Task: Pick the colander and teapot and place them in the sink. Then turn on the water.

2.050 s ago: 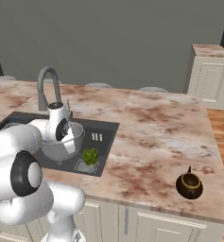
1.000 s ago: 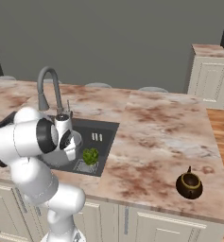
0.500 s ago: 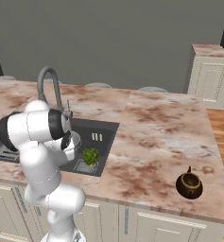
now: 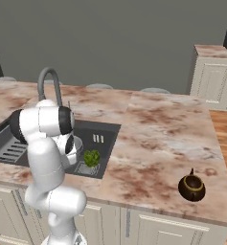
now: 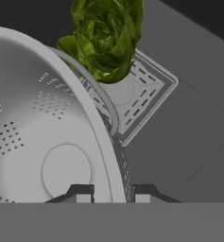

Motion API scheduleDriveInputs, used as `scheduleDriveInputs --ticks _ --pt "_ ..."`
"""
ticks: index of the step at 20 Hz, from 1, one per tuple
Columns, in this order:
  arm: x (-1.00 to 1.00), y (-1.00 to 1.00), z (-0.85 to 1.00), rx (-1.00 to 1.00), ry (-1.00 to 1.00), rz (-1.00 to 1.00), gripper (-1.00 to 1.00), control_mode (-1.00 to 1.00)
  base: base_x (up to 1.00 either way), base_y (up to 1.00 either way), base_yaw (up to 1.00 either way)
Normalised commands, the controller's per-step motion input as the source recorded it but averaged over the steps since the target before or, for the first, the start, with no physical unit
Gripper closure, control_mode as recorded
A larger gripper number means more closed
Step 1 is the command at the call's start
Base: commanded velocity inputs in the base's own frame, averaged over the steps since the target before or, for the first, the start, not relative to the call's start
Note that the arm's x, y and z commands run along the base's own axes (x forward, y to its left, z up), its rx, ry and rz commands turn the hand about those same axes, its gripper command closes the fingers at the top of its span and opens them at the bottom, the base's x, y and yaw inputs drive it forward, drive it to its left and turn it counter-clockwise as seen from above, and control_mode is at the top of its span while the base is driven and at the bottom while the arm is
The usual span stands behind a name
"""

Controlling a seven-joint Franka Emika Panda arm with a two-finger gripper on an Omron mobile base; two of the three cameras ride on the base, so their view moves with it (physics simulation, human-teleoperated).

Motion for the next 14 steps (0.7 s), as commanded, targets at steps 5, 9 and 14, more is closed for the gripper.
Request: scheduleDriveInputs --ticks 5,9,14 --pt "0.17 0.0 -0.18 0.0 0.02 0.0 1.0 -1.0 0.0 0.0 0.0" --pt "0.12 0.0 -0.24 0.0 0.0 0.0 1.0 -1.0 0.0 0.0 0.0" --pt "0.03 0.0 -0.21 0.0 0.0 0.0 1.0 -1.0 0.0 0.0 0.0"
